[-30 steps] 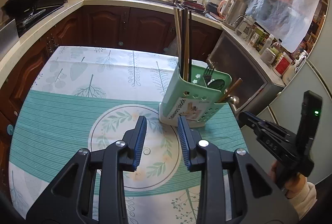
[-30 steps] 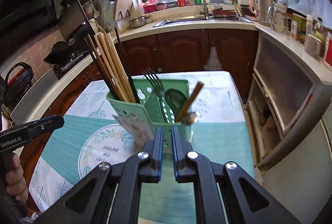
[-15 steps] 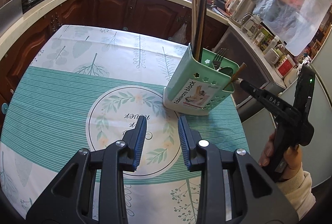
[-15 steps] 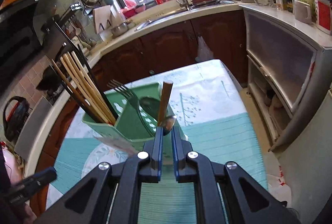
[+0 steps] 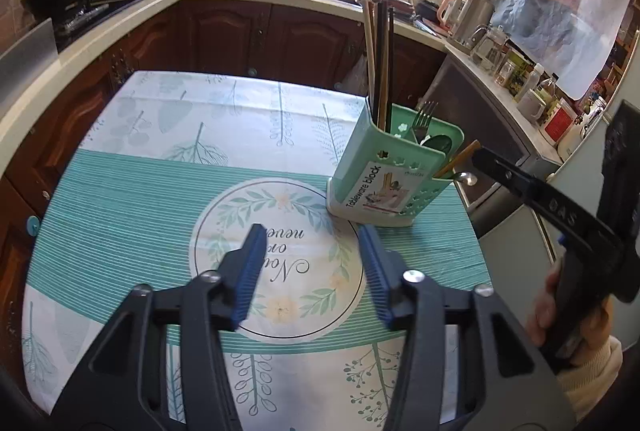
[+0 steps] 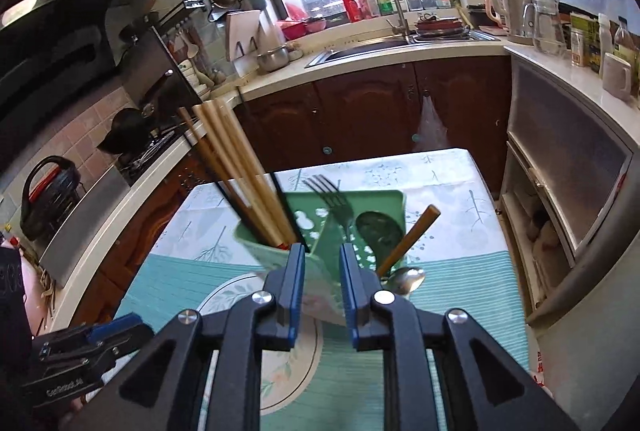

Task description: Organize utensils

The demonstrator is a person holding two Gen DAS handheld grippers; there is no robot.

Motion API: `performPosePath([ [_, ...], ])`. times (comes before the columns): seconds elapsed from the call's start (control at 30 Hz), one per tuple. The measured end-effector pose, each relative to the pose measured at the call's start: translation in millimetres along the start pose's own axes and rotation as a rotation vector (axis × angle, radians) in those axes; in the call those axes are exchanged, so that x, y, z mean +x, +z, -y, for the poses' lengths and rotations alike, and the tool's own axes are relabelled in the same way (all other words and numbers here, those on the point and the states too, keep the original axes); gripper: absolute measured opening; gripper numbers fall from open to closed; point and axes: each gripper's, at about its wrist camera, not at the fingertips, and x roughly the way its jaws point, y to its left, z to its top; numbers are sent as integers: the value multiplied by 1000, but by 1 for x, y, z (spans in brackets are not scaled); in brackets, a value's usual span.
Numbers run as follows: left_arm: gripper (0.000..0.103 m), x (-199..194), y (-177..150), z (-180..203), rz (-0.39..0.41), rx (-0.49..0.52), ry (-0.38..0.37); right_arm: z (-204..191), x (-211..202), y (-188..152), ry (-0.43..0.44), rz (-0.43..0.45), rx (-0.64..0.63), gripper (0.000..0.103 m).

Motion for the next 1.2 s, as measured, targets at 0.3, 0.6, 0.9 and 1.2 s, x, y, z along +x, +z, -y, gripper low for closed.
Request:
performPosePath([
  [0.3, 79, -55, -4, 9, 95, 52, 47, -48, -58, -26, -29, 62, -17, 37],
  [0.6, 84, -110, -14, 5, 137, 54, 156, -90, -113, -45, -101, 151, -51, 72],
  [0.9, 88, -152, -27, 0, 163, 55, 238, -116, -134, -47, -67, 134, -40, 74],
  [1.2, 88, -176, -34, -7, 175, 47, 249, -134, -146, -59, -83, 139, -39, 75],
])
